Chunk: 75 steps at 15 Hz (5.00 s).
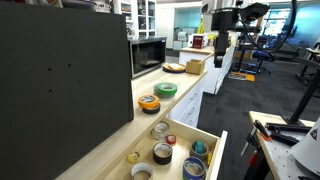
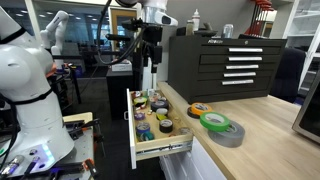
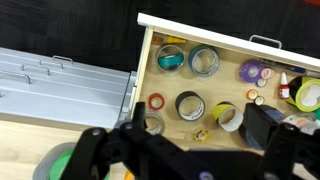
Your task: Put the orange masking tape in the drawer
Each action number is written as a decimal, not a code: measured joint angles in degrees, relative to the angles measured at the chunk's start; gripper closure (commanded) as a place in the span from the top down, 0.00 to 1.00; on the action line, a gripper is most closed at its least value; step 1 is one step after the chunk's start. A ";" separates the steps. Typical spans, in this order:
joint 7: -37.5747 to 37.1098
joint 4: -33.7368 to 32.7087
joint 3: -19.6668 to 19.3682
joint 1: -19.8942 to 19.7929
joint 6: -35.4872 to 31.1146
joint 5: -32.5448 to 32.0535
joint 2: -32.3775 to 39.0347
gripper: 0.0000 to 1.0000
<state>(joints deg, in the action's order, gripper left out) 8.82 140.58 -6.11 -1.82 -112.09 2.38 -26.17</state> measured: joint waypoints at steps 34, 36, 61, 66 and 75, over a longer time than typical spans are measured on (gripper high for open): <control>27.67 -24.62 5.96 -0.64 -25.44 -8.67 44.52 1.00; 30.14 -25.22 6.43 -1.45 -27.54 -8.67 46.15 1.00; 47.56 -35.33 10.38 -8.98 -29.26 -0.09 56.56 0.06; 47.48 -34.78 10.03 -8.89 -29.25 -1.07 53.76 0.06; 39.24 -22.15 9.23 -5.72 -28.03 -5.90 38.37 0.06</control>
<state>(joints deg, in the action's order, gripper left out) 48.06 118.43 3.12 -7.54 -140.12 -3.52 12.19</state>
